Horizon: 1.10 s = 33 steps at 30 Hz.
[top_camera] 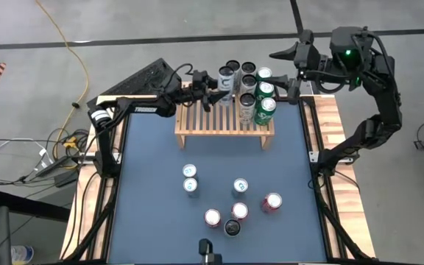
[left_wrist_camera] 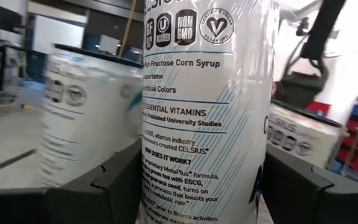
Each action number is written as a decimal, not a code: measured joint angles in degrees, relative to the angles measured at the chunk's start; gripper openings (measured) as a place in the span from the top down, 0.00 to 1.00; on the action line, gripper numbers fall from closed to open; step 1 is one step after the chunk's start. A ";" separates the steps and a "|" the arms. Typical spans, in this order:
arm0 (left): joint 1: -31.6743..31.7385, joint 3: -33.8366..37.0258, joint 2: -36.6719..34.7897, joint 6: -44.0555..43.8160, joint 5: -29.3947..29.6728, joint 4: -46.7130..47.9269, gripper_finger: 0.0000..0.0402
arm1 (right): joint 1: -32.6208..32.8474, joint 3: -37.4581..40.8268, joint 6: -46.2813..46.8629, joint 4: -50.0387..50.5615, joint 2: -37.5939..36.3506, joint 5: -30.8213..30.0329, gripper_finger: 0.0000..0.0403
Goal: Place canned beverage on shelf
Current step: Put the right white-blue soda can on the shelf aligned with the other white-blue soda can
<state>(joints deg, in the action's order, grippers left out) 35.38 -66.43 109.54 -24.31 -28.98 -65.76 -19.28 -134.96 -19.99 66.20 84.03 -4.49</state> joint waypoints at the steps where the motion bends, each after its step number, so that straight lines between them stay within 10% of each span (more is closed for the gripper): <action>1: 0.11 0.00 0.02 0.06 0.19 0.07 0.38 | 0.02 0.00 0.43 0.08 0.02 0.00 0.34; 33: -2.32 -0.02 0.15 11.67 4.32 6.88 0.38 | 0.01 -0.02 1.92 1.48 0.02 0.00 0.34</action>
<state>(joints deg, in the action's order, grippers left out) 33.06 -66.46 109.69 -12.63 -24.66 -58.89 -19.27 -134.98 -18.06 67.68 84.05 -4.49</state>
